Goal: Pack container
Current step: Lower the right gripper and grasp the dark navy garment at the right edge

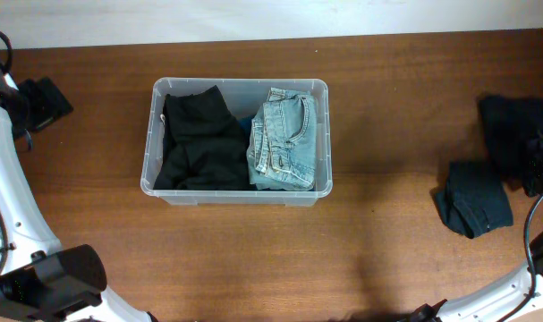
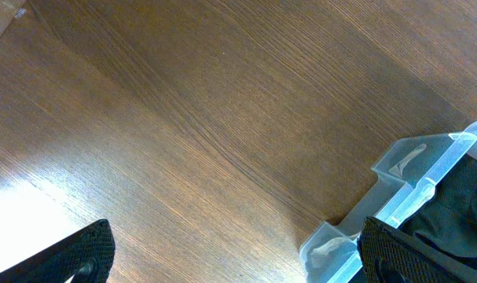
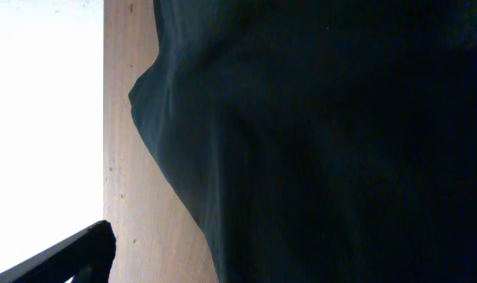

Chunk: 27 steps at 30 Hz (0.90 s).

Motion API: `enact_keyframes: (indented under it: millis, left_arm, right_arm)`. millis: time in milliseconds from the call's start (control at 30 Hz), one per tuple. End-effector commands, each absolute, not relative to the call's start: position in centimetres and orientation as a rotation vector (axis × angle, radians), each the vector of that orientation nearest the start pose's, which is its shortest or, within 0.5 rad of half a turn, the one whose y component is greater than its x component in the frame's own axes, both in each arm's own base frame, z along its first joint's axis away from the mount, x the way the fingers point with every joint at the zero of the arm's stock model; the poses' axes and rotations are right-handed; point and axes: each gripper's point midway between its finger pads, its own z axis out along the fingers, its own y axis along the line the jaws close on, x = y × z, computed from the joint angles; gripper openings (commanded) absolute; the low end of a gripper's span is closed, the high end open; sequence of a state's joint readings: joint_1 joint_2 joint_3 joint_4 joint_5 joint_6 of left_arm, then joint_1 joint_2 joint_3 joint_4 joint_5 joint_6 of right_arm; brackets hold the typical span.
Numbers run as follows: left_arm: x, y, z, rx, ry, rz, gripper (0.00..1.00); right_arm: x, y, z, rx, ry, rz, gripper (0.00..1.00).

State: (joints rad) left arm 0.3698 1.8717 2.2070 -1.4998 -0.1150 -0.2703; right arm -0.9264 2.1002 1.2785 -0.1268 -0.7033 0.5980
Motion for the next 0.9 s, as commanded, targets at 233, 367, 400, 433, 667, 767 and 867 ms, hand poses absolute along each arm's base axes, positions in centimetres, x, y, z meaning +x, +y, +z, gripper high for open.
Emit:
enact_keyframes:
  millis: [233,367,400,433,667,767,867]
  left_arm:
    - [36.9,16.4,29.1,-0.895,2.545,0.179,0.99]
    - [36.9,16.4,29.1,-0.895,2.545,0.179,0.99]
    - [36.9,16.4,29.1,-0.895,2.545,0.179,0.99]
    - [36.9,16.4,29.1,-0.895,2.545,0.179,0.99]
    - [36.9,16.4,29.1,-0.895,2.545,0.179,0.99]
    - [36.9,16.4,29.1,-0.895,2.545,0.179,1.00]
    - [36.9,16.4,29.1,-0.895,2.545,0.178,0.99]
  right_arm:
    - [35.8,-30.9,-4.0,1.594,1.975,0.637,0.89]
    - [35.5,-30.5,-5.5,1.621,1.988,0.651,0.62]
    - [35.4,-30.5,-5.5,1.622,1.989,0.651,0.57]
    - [35.4,-30.5,-5.5,1.622,1.989,0.652,0.52]
    - [36.3,-30.0,-4.6,1.578,1.974,0.737,0.39]
    - [36.9,-29.6,-3.8,1.547,1.963,0.802,0.23]
    - [37.6,-29.3,-2.7,1.514,1.951,0.867,0.14]
